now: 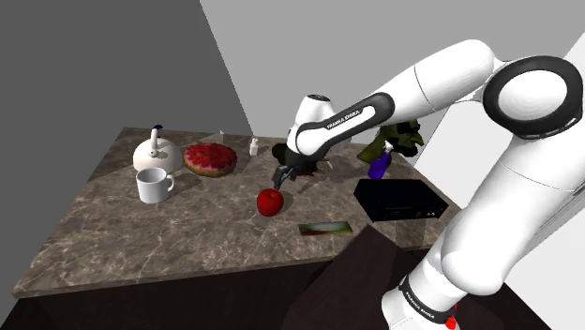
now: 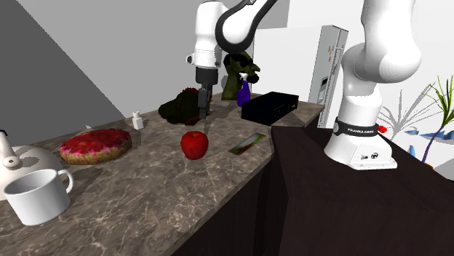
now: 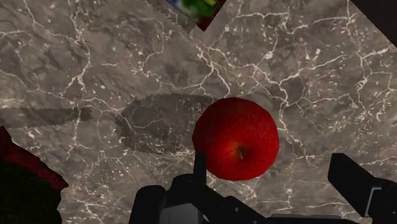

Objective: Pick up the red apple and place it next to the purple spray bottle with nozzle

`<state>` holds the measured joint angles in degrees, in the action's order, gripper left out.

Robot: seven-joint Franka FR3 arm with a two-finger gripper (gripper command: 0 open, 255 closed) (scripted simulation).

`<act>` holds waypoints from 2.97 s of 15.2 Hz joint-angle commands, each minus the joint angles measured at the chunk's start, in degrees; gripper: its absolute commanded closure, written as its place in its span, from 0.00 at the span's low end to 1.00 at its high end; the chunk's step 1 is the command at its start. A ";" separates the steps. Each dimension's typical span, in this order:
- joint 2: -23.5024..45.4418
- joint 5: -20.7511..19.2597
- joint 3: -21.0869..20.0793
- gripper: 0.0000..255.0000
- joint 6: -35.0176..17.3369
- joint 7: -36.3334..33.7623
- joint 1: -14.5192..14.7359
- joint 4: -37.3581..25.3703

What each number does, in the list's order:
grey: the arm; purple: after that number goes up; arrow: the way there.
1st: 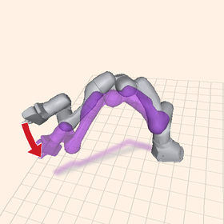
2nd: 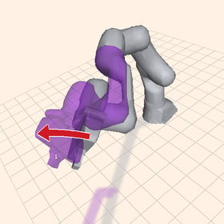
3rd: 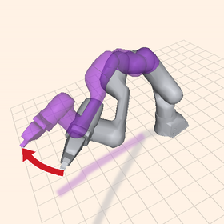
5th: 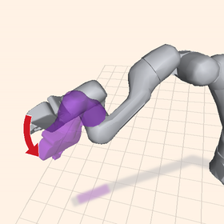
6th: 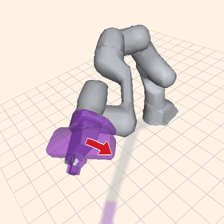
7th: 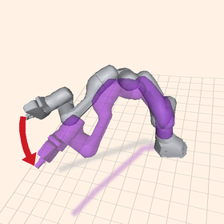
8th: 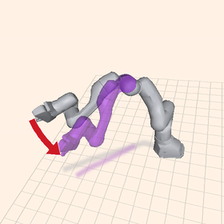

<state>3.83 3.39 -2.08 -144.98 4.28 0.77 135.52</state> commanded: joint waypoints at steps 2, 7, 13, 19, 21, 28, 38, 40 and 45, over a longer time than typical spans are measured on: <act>6.95 -0.90 0.12 0.00 -4.38 -0.24 0.10 -4.37; 10.55 -0.91 0.12 0.00 -7.65 -0.24 0.21 -4.71; 12.47 -0.92 0.12 0.00 -9.27 -0.24 0.26 -5.00; 12.46 -0.92 0.12 1.00 -9.27 -0.24 0.26 -5.00; 12.46 -0.92 0.12 1.00 -9.26 -0.24 0.26 -5.00; 12.47 -0.92 0.12 1.00 -9.27 -0.24 0.26 -5.00; 6.20 -1.01 0.16 1.00 -2.27 -0.48 0.24 -5.74; 5.05 -1.03 0.17 1.00 -0.83 -0.53 0.24 -6.04; 2.37 -1.08 0.18 1.00 2.82 -0.64 0.22 -7.01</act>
<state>6.78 2.32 -1.89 -142.96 3.67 0.98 128.73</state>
